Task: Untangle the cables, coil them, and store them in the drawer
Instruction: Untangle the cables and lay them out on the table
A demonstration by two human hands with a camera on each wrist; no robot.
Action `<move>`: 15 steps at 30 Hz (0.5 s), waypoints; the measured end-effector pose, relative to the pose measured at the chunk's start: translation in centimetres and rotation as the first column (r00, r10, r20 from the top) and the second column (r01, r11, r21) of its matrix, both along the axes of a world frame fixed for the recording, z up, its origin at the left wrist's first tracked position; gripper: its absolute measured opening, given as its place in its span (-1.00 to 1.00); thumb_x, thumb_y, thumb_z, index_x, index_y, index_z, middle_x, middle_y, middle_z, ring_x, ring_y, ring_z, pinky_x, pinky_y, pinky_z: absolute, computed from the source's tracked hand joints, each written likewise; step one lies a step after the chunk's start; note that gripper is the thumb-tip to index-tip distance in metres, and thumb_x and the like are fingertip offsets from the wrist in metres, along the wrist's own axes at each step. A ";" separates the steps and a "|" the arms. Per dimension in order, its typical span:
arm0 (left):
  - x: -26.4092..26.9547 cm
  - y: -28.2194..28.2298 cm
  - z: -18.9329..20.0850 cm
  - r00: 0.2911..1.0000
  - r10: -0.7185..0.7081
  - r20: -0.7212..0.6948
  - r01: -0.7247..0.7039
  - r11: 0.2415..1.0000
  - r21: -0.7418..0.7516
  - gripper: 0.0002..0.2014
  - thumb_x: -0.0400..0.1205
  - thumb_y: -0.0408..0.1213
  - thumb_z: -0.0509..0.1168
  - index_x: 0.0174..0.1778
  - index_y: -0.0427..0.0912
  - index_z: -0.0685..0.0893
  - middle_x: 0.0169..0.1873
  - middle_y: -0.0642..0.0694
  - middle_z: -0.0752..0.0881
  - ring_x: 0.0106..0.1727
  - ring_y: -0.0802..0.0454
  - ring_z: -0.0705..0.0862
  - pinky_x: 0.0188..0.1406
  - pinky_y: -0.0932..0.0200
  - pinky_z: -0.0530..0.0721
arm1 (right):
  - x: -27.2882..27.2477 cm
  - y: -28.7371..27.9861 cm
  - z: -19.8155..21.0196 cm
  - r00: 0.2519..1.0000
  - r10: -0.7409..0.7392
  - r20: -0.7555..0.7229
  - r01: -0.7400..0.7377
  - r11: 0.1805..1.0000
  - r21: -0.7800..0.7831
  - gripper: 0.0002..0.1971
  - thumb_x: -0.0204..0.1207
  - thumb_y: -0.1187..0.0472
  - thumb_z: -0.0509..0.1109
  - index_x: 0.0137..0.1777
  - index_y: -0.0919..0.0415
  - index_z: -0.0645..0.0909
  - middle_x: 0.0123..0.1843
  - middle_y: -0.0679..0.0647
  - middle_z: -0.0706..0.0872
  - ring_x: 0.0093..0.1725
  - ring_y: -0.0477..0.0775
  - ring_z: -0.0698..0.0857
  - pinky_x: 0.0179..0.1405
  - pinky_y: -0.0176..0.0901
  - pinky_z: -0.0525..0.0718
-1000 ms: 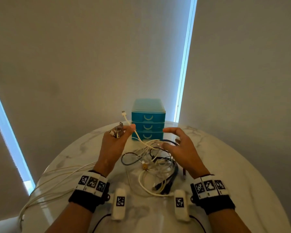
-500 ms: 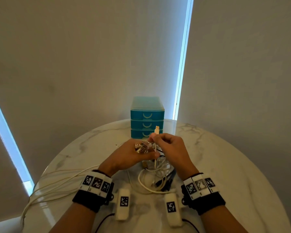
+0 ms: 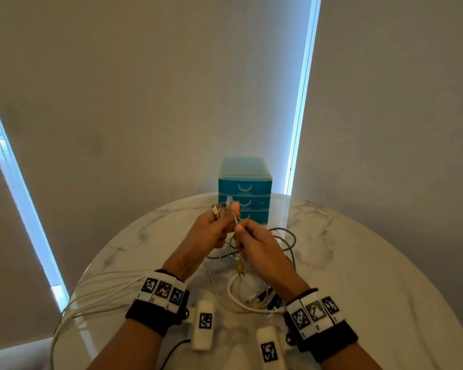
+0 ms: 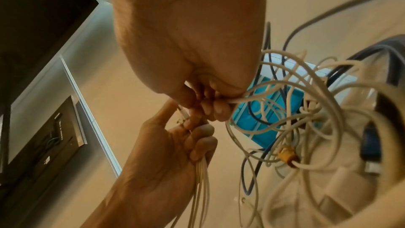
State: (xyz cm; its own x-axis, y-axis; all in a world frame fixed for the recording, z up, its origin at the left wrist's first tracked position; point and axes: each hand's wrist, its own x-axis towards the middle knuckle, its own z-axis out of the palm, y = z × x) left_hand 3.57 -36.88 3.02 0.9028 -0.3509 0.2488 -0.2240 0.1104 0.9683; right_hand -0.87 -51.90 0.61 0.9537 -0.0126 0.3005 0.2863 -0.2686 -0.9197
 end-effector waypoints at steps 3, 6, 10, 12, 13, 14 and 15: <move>-0.3 -0.2 0.1 0.985 0.148 0.093 -0.149 0.989 0.004 -0.67 0.83 0.14 0.28 -0.14 0.04 0.70 -0.48 0.18 0.58 -0.44 0.22 0.48 -0.43 0.35 0.48 | -0.4 -0.4 0.5 0.999 -0.025 0.026 0.028 0.993 -0.118 -0.81 0.84 -0.04 0.33 0.14 -0.02 0.74 -0.07 -0.06 0.82 -0.10 -0.15 0.77 -0.10 -0.31 0.71; -0.2 0.3 0.4 0.943 0.312 0.116 -0.306 0.950 -0.066 -0.62 0.82 0.11 0.30 -0.26 0.00 0.63 -0.56 0.18 0.56 -0.50 0.27 0.49 -0.42 0.35 0.53 | -0.9 -0.9 0.9 1.000 -0.001 0.020 0.005 0.980 -0.200 -0.86 0.78 -0.04 0.43 0.16 -0.05 0.77 -0.05 -0.04 0.87 -0.08 -0.11 0.84 -0.17 -0.34 0.79; 1.3 1.8 -0.2 0.885 0.464 -0.020 -0.448 0.841 -0.302 -0.60 0.76 0.18 0.39 -0.08 -0.11 0.62 -0.48 0.00 0.41 -0.48 0.10 0.33 -0.48 0.16 0.37 | -0.7 -3.1 1.4 0.989 -0.128 0.074 0.147 0.904 -0.402 -0.96 0.68 0.05 0.57 0.07 -0.08 0.81 -0.10 -0.15 0.87 -0.09 -0.20 0.82 -0.12 -0.51 0.67; 1.9 2.1 -0.4 0.872 0.478 -0.102 -0.477 0.788 -0.388 -0.62 0.76 0.16 0.41 -0.07 -0.11 0.64 -0.43 -0.02 0.41 -0.47 0.12 0.30 -0.48 0.17 0.32 | -0.2 -4.2 1.1 0.959 -0.256 0.124 0.284 0.846 -0.452 -0.91 0.60 0.08 0.64 0.04 -0.10 0.82 -0.06 -0.17 0.85 0.00 -0.20 0.78 0.06 -0.42 0.71; 2.1 2.1 -0.5 0.871 0.474 -0.131 -0.483 0.776 -0.406 -0.64 0.76 0.15 0.41 -0.10 -0.09 0.66 -0.41 -0.01 0.45 -0.48 0.14 0.31 -0.48 0.18 0.31 | 0.1 -4.5 0.8 0.948 -0.292 0.123 0.315 0.831 -0.458 -0.88 0.57 0.11 0.66 0.04 -0.11 0.82 -0.02 -0.16 0.84 0.07 -0.16 0.77 0.18 -0.24 0.76; 2.3 2.1 -0.7 0.872 0.468 -0.143 -0.482 0.769 -0.421 -0.64 0.77 0.15 0.40 -0.14 -0.07 0.69 -0.39 -0.01 0.50 -0.49 0.15 0.32 -0.48 0.18 0.31 | 0.3 -4.6 0.5 0.943 -0.311 0.121 0.330 0.817 -0.472 -0.85 0.56 0.15 0.67 0.05 -0.12 0.83 0.02 -0.14 0.83 0.15 -0.13 0.73 0.27 -0.12 0.76; 2.3 2.0 -0.7 0.873 0.464 -0.147 -0.480 0.765 -0.429 -0.64 0.77 0.15 0.39 -0.17 -0.05 0.71 -0.39 -0.01 0.53 -0.51 0.16 0.34 -0.48 0.19 0.31 | 0.4 -4.7 0.3 0.937 -0.325 0.129 0.345 0.799 -0.493 -0.84 0.57 0.17 0.66 0.06 -0.12 0.85 0.04 -0.14 0.82 0.20 -0.09 0.69 0.29 -0.11 0.73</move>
State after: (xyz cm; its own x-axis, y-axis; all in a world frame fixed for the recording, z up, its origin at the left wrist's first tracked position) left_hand 5.84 -34.83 2.32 0.9350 0.2617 0.2393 -0.3325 0.4121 0.8483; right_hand -0.50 -56.63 0.95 0.9062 -0.1680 0.3880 0.1228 -0.7734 -0.6219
